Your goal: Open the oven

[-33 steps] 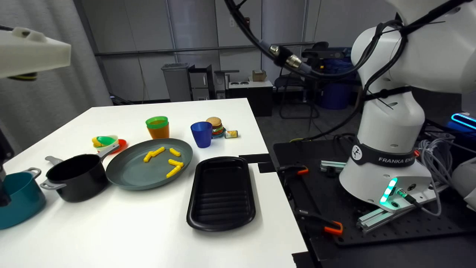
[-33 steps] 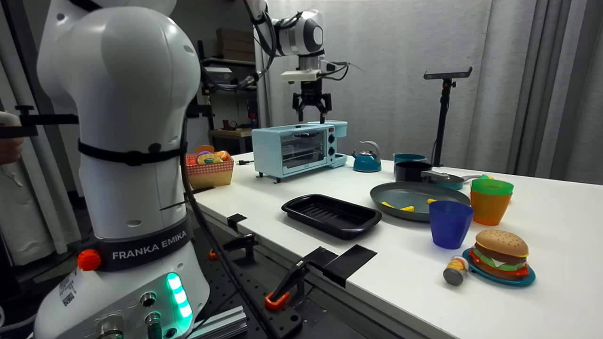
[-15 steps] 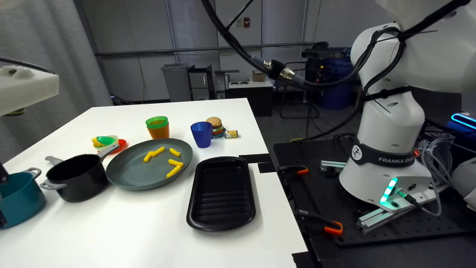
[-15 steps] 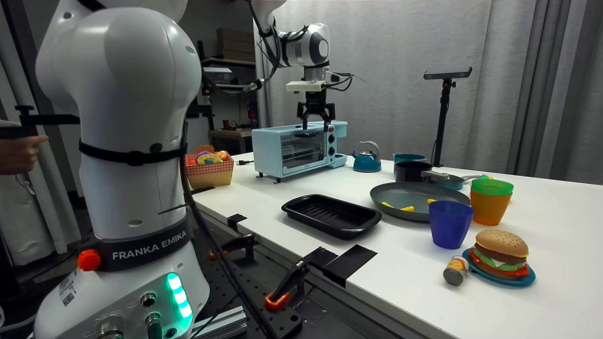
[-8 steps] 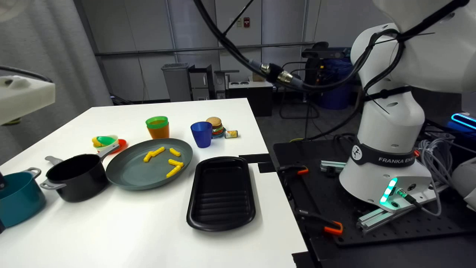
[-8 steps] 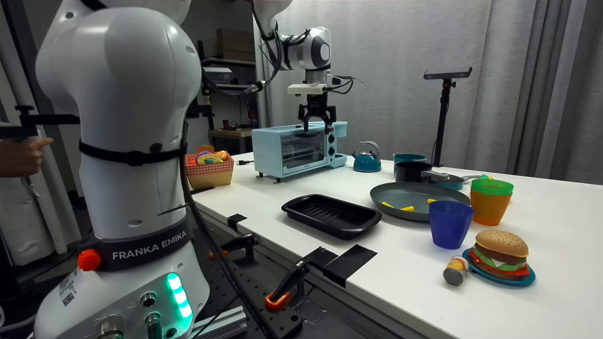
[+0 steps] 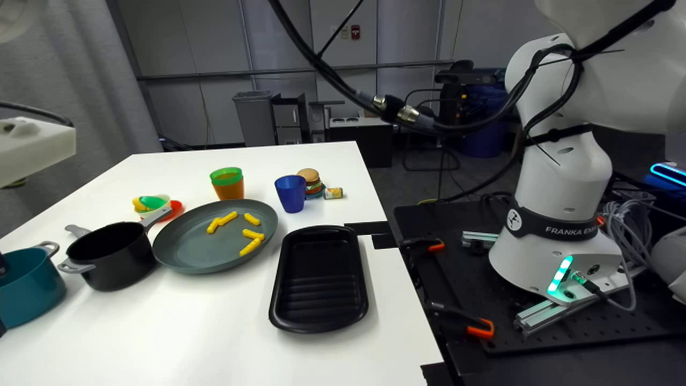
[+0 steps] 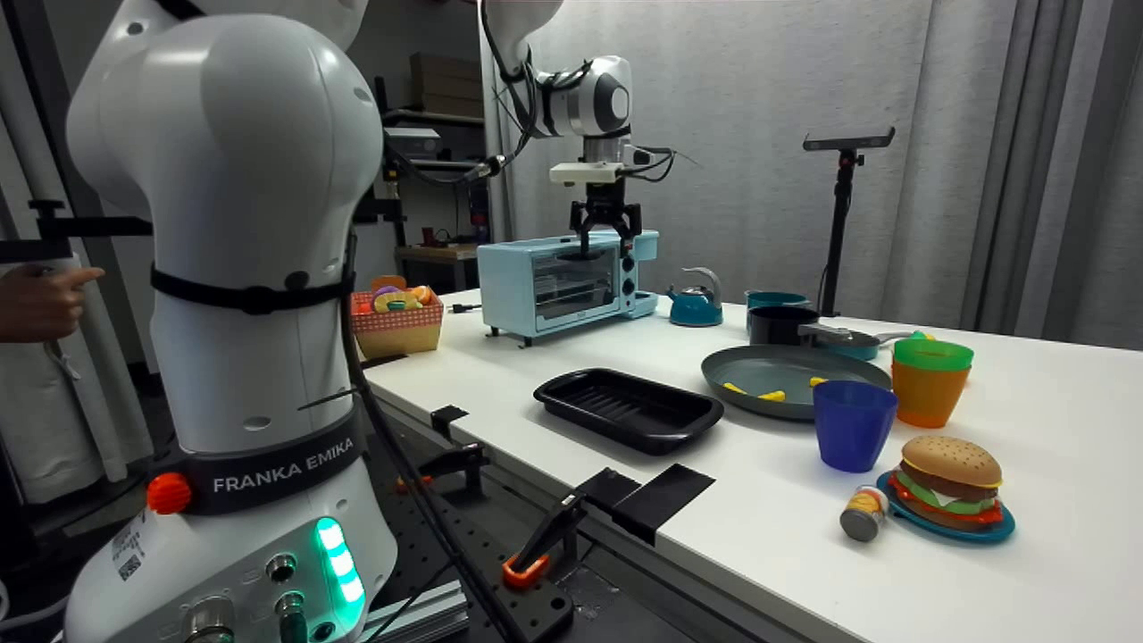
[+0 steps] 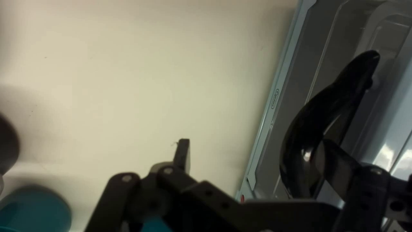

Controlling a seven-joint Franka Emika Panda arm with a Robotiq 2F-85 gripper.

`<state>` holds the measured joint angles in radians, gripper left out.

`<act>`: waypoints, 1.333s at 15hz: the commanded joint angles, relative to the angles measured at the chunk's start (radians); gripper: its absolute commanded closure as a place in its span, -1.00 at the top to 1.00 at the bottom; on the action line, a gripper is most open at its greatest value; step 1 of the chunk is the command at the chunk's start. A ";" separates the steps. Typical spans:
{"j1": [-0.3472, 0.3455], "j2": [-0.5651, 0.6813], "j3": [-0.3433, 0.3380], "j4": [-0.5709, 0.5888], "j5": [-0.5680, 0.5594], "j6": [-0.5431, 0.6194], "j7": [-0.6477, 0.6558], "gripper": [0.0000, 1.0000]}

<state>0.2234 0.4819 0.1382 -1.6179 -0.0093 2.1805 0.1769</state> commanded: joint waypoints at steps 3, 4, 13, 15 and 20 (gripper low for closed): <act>0.030 0.034 -0.027 0.038 -0.028 0.009 0.041 1.00; 0.032 0.036 -0.029 0.037 -0.027 0.010 0.042 1.00; 0.043 0.048 -0.022 0.038 -0.008 0.005 0.055 -0.16; 0.047 0.051 -0.021 0.041 -0.004 0.005 0.062 -0.47; 0.044 0.045 -0.014 0.034 0.038 -0.009 0.106 -0.96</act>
<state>0.2689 0.5072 0.1264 -1.5972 -0.0006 2.1801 0.2451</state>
